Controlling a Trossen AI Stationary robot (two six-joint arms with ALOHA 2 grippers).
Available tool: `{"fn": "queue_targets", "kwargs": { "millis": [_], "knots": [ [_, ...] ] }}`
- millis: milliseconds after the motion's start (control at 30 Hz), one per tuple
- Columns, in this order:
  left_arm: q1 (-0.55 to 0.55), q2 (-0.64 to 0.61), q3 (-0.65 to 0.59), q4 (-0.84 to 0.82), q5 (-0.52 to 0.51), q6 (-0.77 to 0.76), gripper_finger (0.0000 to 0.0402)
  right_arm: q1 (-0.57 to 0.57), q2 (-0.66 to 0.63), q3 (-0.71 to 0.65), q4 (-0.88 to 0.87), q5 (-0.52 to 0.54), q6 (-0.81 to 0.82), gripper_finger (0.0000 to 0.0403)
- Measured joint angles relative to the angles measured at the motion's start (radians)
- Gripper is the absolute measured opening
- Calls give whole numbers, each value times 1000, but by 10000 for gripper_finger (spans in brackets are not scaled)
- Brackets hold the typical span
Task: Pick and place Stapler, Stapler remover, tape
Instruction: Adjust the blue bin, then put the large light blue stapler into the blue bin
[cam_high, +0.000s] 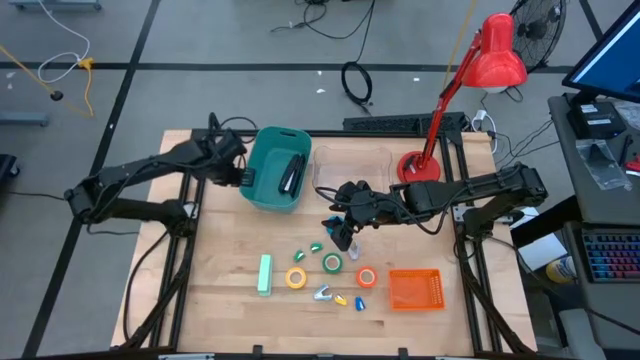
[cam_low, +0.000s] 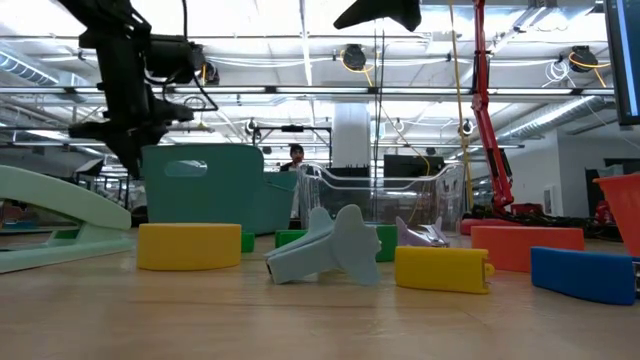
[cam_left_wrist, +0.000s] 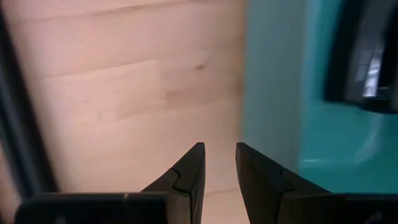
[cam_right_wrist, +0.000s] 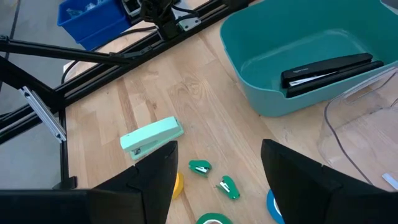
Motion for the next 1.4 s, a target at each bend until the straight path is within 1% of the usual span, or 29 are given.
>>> {"fn": "queue_targets", "kwargs": {
  "millis": [133,633,700,800,900,967,1067,1167,1267,1400],
  "knots": [
    [-26,3,0,52,6,-13,90,-1,0,0,0,1,0,224],
    [-146,4,0,89,8,-107,90,-1,0,0,0,1,-2,224],
    [-148,4,0,49,-1,-107,90,-1,0,0,0,1,-1,224],
    [-129,-15,0,-68,-41,-108,90,2,0,0,0,0,-1,224],
    [-121,-73,0,-166,-53,-123,90,9,0,0,0,0,-1,224],
    [-135,-133,0,-203,-31,-140,90,11,0,0,-1,0,-1,224],
    [-197,-231,0,-212,70,-192,90,11,0,0,-3,-2,-2,224],
    [-296,-311,1,-210,171,-296,90,11,0,0,-3,0,-17,224],
    [-417,-362,1,-208,187,-435,90,9,0,0,-4,0,-30,224],
    [-579,-377,1,-196,145,-614,90,1,0,0,-3,0,-49,224]
  ]
}}
